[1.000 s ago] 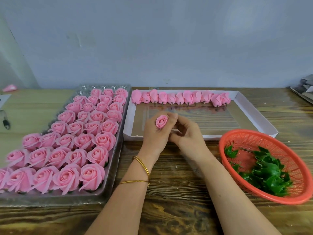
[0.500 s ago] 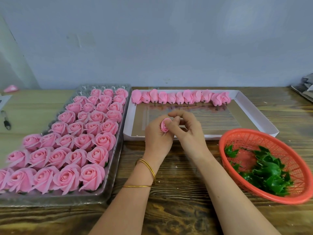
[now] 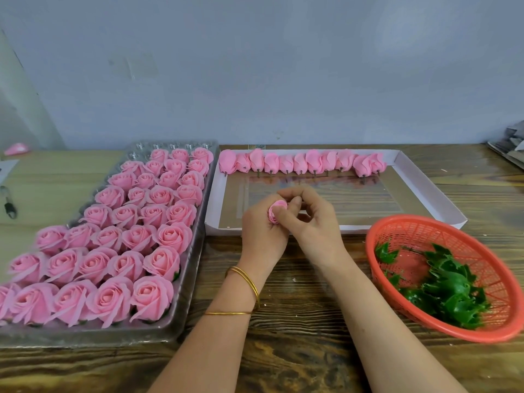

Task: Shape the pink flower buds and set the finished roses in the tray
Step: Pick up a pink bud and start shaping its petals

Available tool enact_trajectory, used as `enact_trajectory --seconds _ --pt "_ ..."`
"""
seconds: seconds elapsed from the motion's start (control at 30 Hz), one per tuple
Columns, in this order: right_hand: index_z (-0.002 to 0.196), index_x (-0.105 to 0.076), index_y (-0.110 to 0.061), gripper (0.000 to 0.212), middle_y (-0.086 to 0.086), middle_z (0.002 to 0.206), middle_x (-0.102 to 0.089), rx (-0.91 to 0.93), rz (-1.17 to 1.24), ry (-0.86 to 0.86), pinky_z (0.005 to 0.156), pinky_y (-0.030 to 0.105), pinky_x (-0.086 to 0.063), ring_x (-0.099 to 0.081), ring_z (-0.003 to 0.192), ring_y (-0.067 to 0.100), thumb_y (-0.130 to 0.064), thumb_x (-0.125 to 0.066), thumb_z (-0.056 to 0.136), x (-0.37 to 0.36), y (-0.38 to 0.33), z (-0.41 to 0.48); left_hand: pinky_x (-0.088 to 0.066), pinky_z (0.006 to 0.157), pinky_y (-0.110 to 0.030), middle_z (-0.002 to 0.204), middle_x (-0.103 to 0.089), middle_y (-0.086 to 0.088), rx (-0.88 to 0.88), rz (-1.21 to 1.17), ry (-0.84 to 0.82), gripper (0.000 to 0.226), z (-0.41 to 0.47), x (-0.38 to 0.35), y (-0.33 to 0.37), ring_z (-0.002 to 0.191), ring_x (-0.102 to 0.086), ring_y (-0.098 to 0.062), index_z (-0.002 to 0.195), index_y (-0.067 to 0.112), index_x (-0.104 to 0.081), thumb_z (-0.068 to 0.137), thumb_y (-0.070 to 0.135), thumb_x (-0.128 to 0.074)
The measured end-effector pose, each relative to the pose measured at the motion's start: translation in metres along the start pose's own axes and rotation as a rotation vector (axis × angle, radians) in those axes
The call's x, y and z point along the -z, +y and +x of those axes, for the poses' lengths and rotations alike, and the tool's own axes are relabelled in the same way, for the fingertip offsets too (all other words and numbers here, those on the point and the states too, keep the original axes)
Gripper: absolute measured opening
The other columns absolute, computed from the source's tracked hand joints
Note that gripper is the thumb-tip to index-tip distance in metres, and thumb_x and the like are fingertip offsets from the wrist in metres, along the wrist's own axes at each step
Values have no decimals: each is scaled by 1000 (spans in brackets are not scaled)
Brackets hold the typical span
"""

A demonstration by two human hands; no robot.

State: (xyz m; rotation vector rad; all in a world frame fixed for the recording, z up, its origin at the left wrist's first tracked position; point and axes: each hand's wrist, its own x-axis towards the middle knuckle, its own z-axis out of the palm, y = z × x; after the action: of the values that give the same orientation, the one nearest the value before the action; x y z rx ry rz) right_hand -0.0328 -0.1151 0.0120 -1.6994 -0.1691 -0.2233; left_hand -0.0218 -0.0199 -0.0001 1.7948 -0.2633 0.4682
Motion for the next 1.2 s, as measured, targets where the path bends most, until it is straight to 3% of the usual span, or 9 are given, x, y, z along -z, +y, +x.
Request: enact_trajectory --seconds 0.13,0.27,0.37,0.47,0.6,0.7,0.83,1.1,1.2 --pt "105 -67 -15 23 1 96 -68 22 20 3 82 27 -52 -63 96 13 -13 -70 82 0 2 1 -35 51 -9 55 -52 22 -9 27 -11 39 -1 -2 -1 54 -48 2 59 35 -47 91 23 -65" --pt "102 -68 -14 18 -3 93 -69 41 41 -13 84 31 -53 -64 94 11 -24 -64 88 -1 3 1 -41 56 -7 62 -60 22 21 11 24 22 0 -2 1 65 -58 5 73 36 -59 93 27 -61" --pt "103 -67 -6 30 9 96 -70 3 174 -11 90 38 -53 -66 98 23 -28 -51 90 -1 5 2 -39 54 -13 60 -54 13 10 10 76 28 3 -2 1 62 -54 -3 66 35 -53 93 30 -56" --pt "105 -67 -4 30 13 100 -70 18 146 -25 95 45 -52 -65 101 27 -12 -45 86 1 7 4 -43 66 -25 64 -52 10 9 -51 134 34 7 1 -2 75 -54 -16 62 30 -52 94 24 -61" --pt "108 -67 -14 46 5 104 -71 65 -22 -82 95 47 -52 -66 101 19 16 -53 76 2 10 4 -50 84 -50 82 -61 -18 110 -186 131 30 9 1 -3 94 -58 -34 69 18 -61 92 37 -59" --pt "114 -65 -15 46 -1 106 -71 104 -56 -121 91 42 -55 -66 99 16 10 -69 76 1 10 3 -54 84 -46 92 -64 -17 155 -278 147 18 7 1 5 93 -63 -30 71 39 -65 85 48 -60" --pt "121 -61 -20 50 -4 107 -70 129 -109 -105 89 36 -55 -65 100 11 1 -76 78 -3 10 1 -56 64 -26 76 -68 -2 163 -377 109 26 4 0 6 75 -68 -17 77 21 -67 77 47 -66" --pt "133 -56 -8 55 2 121 -68 96 -57 -159 102 36 -50 -63 115 11 11 -65 83 1 12 2 -59 76 -38 80 -68 -3 177 -375 0 29 5 4 1 80 -67 -19 84 13 -68 70 39 -72" --pt "129 -57 -23 53 -3 121 -68 89 -13 -214 102 30 -49 -62 116 7 9 -63 86 2 8 1 -58 75 -38 81 -66 -6 190 -392 -23 26 6 7 0 79 -66 -19 81 15 -68 70 38 -72"
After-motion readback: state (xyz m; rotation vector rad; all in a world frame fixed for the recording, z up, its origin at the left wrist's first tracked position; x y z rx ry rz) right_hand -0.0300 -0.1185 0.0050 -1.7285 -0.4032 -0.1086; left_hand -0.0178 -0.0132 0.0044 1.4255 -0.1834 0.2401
